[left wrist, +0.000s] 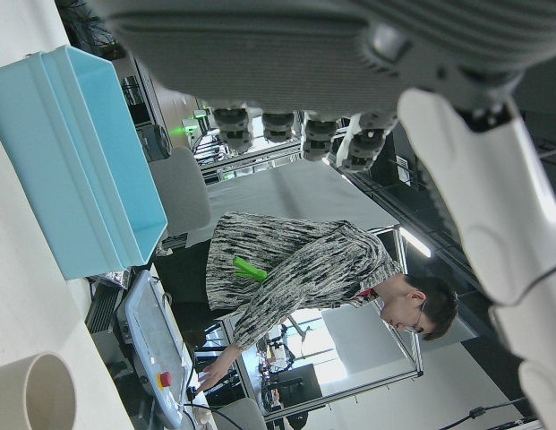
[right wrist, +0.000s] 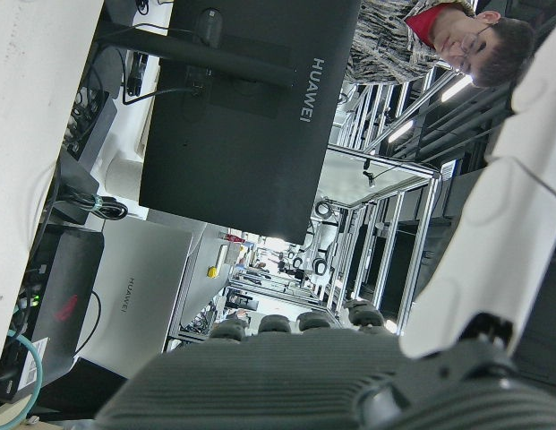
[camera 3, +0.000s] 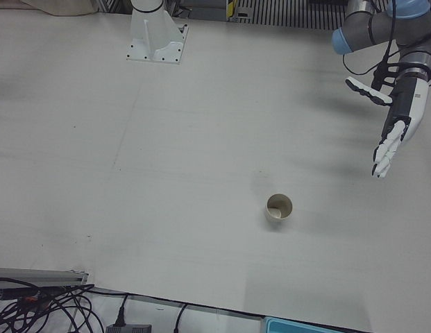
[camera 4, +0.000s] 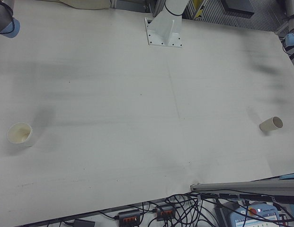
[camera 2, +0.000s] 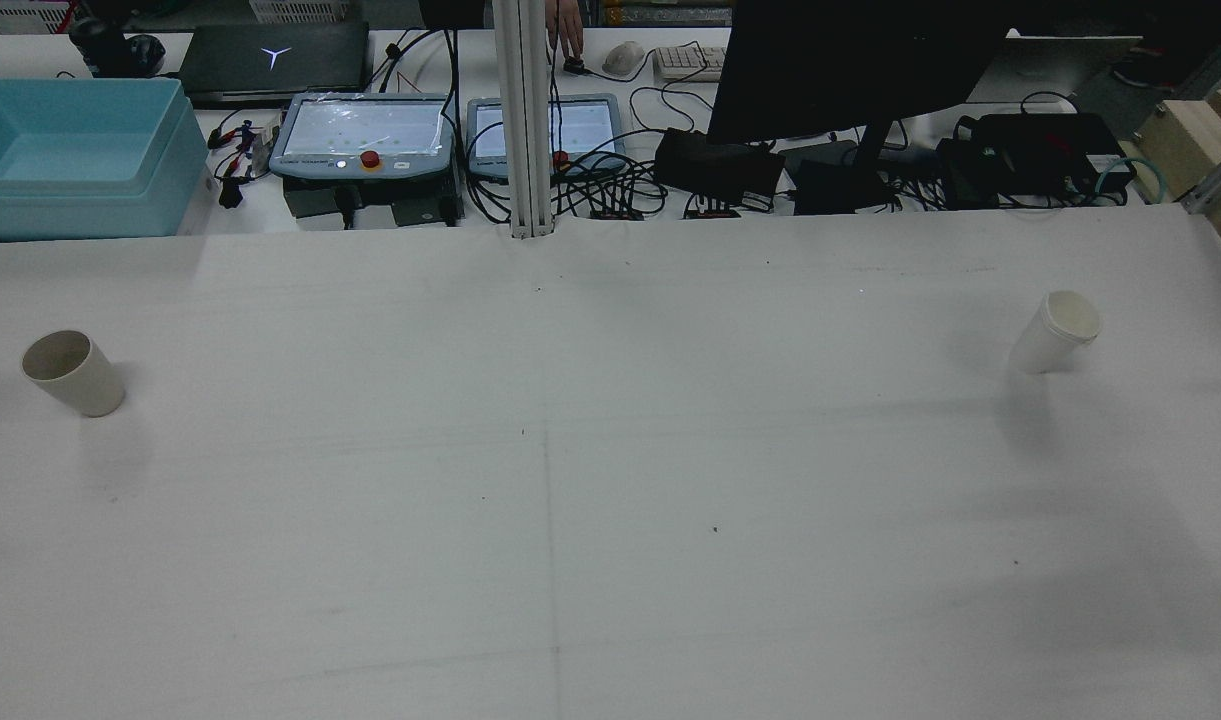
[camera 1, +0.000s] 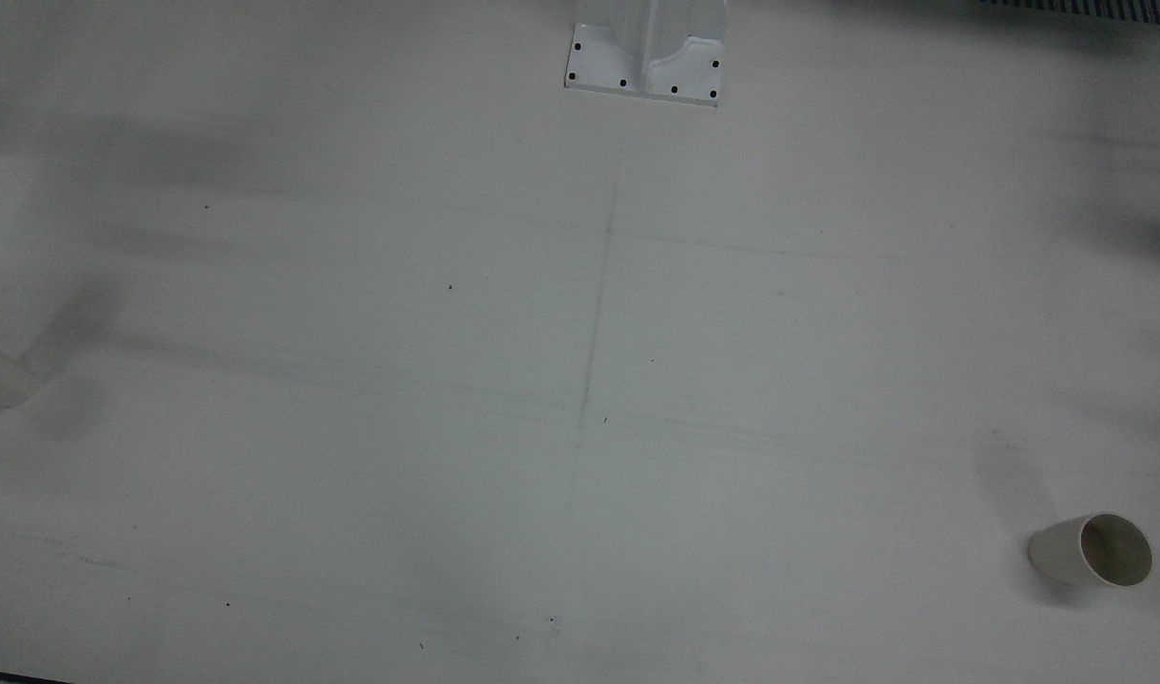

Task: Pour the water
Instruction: 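Move the left hand toward the white paper cup near it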

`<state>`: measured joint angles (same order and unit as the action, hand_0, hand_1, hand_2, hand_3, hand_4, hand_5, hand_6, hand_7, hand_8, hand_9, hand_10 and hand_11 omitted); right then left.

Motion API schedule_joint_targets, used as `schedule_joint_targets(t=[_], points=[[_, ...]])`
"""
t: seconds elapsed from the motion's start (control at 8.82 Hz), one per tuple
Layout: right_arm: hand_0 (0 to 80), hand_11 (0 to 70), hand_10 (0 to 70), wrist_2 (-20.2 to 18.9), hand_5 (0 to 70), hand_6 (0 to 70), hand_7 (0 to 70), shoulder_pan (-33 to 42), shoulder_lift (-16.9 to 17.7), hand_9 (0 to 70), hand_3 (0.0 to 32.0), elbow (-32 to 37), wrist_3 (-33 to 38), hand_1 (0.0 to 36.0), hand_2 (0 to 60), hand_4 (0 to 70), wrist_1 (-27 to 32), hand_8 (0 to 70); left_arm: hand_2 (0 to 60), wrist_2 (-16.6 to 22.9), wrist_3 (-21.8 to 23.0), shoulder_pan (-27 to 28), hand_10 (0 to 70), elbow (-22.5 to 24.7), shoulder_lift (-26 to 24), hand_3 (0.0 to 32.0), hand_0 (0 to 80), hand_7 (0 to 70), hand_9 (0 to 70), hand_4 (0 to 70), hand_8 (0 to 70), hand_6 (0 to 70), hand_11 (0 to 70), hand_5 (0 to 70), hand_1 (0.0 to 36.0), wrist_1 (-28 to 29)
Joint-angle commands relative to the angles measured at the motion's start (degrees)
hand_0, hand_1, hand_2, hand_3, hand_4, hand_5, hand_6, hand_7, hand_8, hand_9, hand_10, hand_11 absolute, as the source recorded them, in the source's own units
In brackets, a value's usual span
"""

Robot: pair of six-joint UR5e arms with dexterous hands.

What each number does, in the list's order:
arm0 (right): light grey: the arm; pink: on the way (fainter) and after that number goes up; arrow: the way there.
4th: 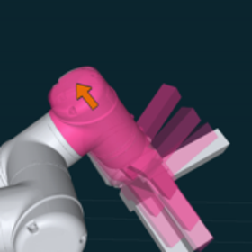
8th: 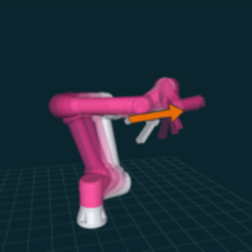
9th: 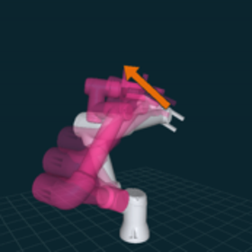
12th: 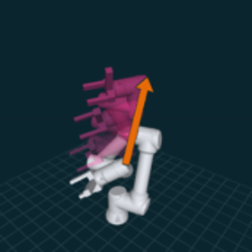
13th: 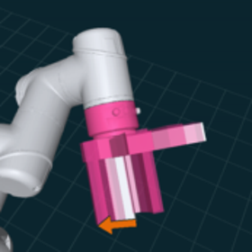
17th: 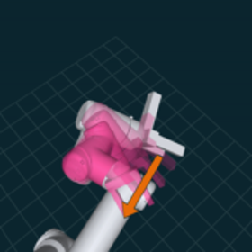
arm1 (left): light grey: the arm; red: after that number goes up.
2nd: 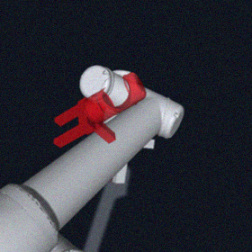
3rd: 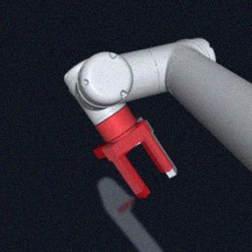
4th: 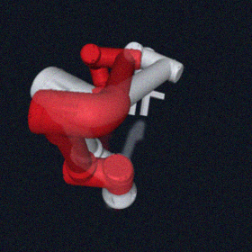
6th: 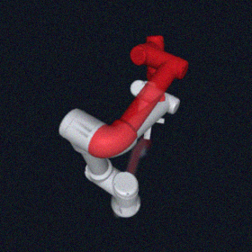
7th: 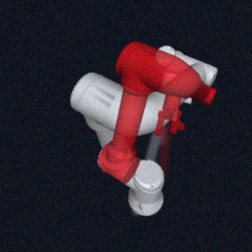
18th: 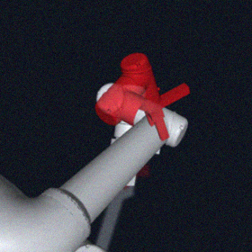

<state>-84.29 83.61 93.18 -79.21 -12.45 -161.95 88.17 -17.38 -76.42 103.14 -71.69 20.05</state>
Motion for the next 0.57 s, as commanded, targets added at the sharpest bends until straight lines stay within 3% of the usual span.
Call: schedule_joint_targets(t=[0.0,0.34,0.45], points=[[47.7,0.0,0.0,0.0,0.0,0.0,0.0,-0.72,-0.81,0.0,0.0,0.11,-0.12,13.4,0.0,2.9,-0.12,0.0,0.0,-0.1,-4.12,0.22,5.6,-2.83,-0.72,0.0,47.9,12.5,6.9,19.6,2.9,7.3,9.3,0.0,4.3,2.26],[48.6,0.0,0.0,-0.09,0.4,0.7,3.7,-1.6,-0.55,0.0,0.0,0.02,-0.21,14.6,0.6,3.6,-0.39,0.0,0.0,-0.1,-8.45,5.29,5.7,-9.07,-4.57,0.0,48.1,10.7,6.9,17.6,3.1,7.1,9.5,0.0,7.3,3.85],[49.1,0.1,0.0,-0.09,6.8,2.3,7.8,-1.87,-0.55,1.8,0.0,-0.07,-0.21,15.5,3.2,2.9,-0.48,0.0,0.0,-0.27,-9.68,6.8,3.9,-12.14,-7.38,0.0,48.2,10.2,6.0,16.0,3.1,6.1,7.0,0.0,8.2,3.85]])
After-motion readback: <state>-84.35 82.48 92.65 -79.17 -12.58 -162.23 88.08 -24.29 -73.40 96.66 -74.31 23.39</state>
